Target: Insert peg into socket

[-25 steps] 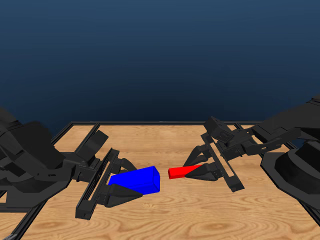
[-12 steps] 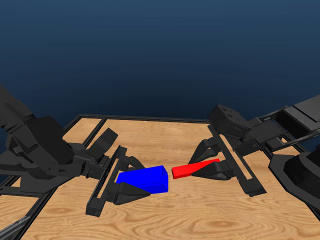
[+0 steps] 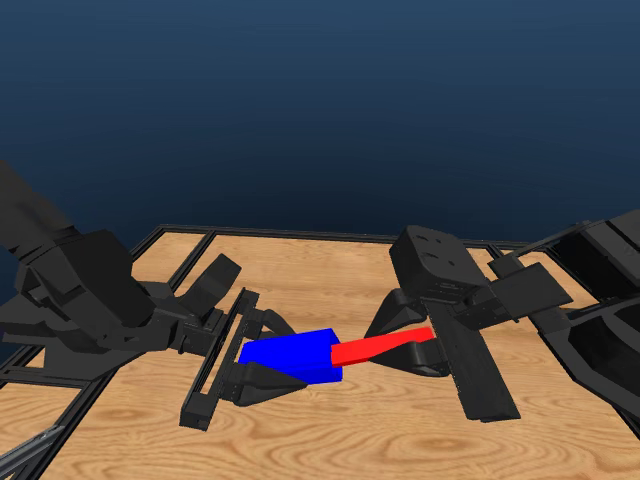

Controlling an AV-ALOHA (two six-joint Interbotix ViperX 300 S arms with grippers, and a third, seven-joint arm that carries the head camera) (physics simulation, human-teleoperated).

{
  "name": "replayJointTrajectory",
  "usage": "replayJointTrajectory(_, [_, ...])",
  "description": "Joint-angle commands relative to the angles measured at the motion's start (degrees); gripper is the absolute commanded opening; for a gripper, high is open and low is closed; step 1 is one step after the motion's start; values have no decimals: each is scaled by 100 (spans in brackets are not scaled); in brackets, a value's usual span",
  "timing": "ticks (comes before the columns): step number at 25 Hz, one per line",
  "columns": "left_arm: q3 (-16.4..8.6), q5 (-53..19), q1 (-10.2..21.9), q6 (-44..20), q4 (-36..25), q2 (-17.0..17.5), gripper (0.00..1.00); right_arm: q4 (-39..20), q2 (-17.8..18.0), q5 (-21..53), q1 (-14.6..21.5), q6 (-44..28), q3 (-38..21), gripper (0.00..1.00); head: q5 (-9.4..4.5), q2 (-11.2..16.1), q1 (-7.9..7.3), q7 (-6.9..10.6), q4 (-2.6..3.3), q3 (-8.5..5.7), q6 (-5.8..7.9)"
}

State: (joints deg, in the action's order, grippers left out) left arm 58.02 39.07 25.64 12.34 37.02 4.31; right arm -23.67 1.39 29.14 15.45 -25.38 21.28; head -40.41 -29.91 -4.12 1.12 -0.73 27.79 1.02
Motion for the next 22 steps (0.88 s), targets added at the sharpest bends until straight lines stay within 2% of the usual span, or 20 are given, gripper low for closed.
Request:
replayJointTrajectory(1, [-171,198,28,-91,-57,-26,0,-85,83,37,-22,-25,-353,0,48,13,-12,-9,-5,-51,0])
replayJointTrajectory(3, [-117,283,-40,-143,-6,61,0,-70,175,-42,-55,17,-533,0,47,20,-5,4,-3,-54,0])
replayJointTrajectory(5, [-293,134,-81,-11,-95,-70,0,-12,327,-126,-94,73,-694,0,51,28,-3,3,-3,-56,-7])
replayJointTrajectory(6, [-276,199,-42,-97,-102,-5,0,31,374,-192,-115,116,-688,0,51,30,-1,3,-2,-57,-5])
replayJointTrajectory(7, [-286,254,-63,-101,-130,-44,0,24,541,-234,-96,71,-764,0,54,35,3,6,-1,-59,-5])
replayJointTrajectory(8, [-179,205,-62,-114,-169,-149,0,140,676,-406,-122,179,-842,0,59,40,6,7,-1,-60,-9])
replayJointTrajectory(11, [-177,167,-81,-162,-217,-194,0,328,1007,-596,-119,321,-1141,0,55,50,11,10,-1,-65,-14])
replayJointTrajectory(12, [-278,199,-106,-246,-196,-208,0,374,960,-471,-151,381,-1113,0,58,50,9,18,-1,-64,-16])
replayJointTrajectory(14, [-221,126,-33,-212,-260,-149,0,477,975,-582,-149,391,-1127,0,59,46,1,24,-2,-65,-11])
replayJointTrajectory(15, [-211,167,-83,-279,-246,-158,0,530,988,-618,-106,417,-1097,7,57,44,-2,25,-3,-66,-13])
replayJointTrajectory(16, [-199,106,-83,-262,-259,-134,0,582,976,-584,-135,428,-1026,100,61,42,-8,23,-4,-67,-12])
replayJointTrajectory(17, [-277,136,-45,-292,-284,-91,0,646,994,-574,-119,370,-938,100,69,39,-11,25,-5,-67,-11])
replayJointTrajectory(20, [-128,80,-46,-373,-307,-228,0,868,784,-674,-188,261,-604,100,76,31,-24,26,-7,-69,-6])
replayJointTrajectory(21, [-244,153,-71,-416,-284,-142,0,927,695,-696,-191,230,-483,100,78,29,-26,23,-7,-69,-5])
replayJointTrajectory(22, [-178,92,-87,-430,-296,-188,0,956,632,-659,-227,182,-316,100,77,27,-24,20,-7,-70,-4])
